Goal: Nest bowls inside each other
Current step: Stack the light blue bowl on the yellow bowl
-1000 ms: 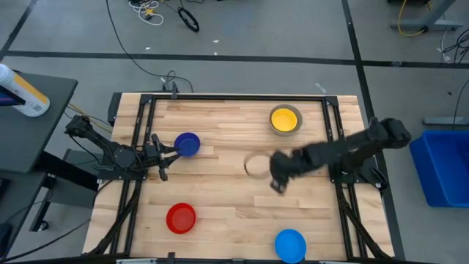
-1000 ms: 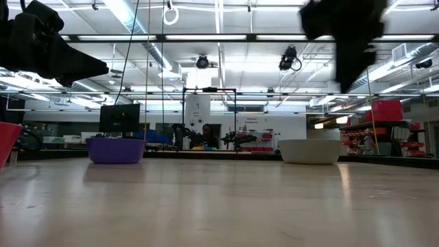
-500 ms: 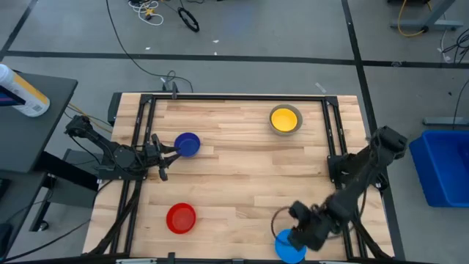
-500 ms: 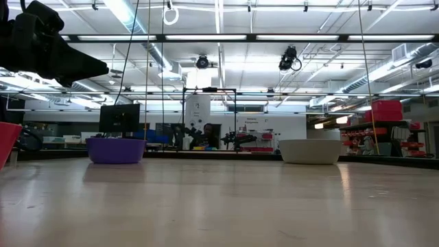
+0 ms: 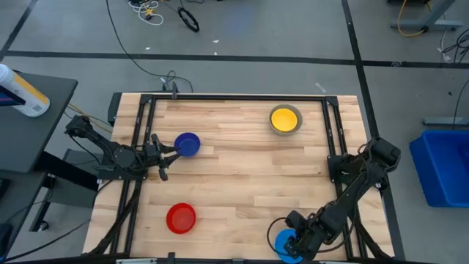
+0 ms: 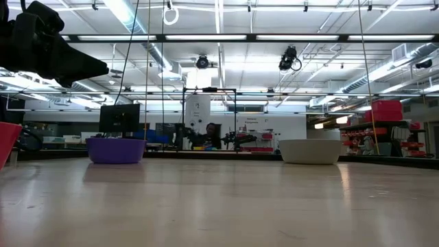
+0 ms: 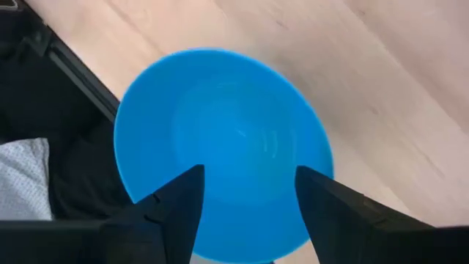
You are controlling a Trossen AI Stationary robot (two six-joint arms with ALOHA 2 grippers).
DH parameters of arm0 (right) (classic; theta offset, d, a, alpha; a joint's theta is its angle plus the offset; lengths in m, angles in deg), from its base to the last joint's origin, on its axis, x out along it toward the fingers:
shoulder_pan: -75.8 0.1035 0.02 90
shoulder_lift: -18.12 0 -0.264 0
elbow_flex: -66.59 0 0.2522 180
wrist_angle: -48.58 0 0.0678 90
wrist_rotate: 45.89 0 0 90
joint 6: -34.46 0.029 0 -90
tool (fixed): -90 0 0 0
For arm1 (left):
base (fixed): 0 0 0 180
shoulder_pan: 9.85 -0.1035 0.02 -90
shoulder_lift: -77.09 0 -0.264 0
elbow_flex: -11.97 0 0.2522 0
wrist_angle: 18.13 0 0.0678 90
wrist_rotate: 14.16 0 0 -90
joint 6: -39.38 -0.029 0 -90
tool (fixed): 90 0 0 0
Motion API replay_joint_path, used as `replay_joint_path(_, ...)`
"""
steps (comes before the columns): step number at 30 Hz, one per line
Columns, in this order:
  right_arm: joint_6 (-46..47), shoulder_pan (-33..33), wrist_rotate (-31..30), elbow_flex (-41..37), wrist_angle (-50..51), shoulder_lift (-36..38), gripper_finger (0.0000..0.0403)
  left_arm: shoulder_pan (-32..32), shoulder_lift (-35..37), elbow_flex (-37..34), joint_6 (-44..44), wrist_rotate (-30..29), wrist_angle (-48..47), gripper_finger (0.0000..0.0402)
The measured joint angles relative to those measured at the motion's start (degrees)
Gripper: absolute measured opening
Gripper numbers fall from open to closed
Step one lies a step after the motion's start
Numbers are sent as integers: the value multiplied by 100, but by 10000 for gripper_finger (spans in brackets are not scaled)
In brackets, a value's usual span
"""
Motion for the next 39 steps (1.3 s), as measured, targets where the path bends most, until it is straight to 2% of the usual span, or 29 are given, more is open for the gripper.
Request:
replay_joint_path(7, -92, -2, 81, 155, 206, 33, 231, 0, 0, 0, -9, 0, -2, 116)
replay_joint_path(16, -228, -4, 228, 390, 1219, 33, 231, 0, 0, 0, -39, 0, -3, 116)
replay_joint_path(30, -292, -17, 91, 300, 1033, -133, 229, 0, -1, 0, -33, 2, -3, 116)
replay_joint_path(36, -151, -24, 48, 126, 795, -207, 210, 0, 0, 0, -33, 0, -2, 116)
replay_joint_path(39, -146, -33, 44, 68, 778, -207, 173, 0, 0, 0, -33, 1, -2, 116)
